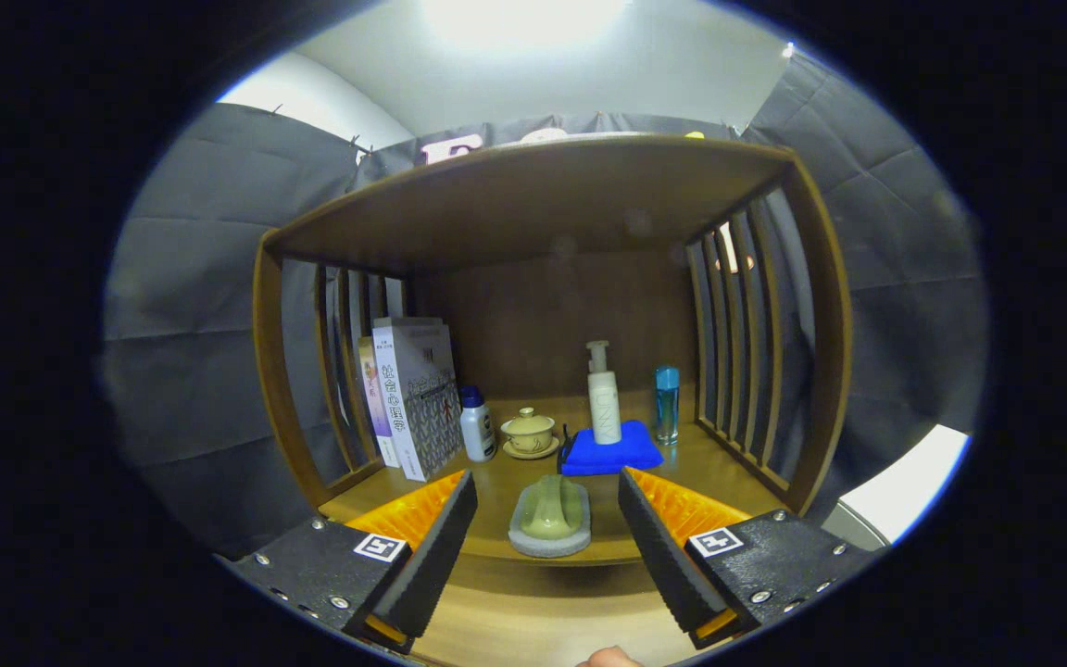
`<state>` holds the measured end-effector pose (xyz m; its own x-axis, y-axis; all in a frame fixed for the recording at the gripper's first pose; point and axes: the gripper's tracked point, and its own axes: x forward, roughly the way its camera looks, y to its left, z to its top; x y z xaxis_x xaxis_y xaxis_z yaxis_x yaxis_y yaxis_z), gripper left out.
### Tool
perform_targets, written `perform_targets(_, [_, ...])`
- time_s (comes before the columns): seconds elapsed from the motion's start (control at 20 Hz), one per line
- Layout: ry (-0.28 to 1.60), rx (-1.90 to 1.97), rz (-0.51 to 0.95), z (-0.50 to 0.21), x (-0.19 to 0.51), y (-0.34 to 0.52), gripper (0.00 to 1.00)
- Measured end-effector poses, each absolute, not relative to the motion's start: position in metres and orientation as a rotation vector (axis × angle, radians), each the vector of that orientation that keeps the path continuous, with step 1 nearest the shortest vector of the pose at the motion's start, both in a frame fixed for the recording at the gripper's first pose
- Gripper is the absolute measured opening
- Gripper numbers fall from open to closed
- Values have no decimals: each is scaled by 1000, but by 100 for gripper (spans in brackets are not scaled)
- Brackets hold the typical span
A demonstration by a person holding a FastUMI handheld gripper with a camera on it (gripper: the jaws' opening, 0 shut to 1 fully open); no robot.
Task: Pull open the drawer, take out the items inside it, and place them on the countertop above the cabinet.
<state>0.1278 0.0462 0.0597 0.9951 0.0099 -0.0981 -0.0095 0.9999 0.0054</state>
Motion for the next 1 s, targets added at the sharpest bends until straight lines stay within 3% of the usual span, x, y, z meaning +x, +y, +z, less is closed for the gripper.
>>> perform_targets(1.0, [79,1,83,-4,-6,78,95])
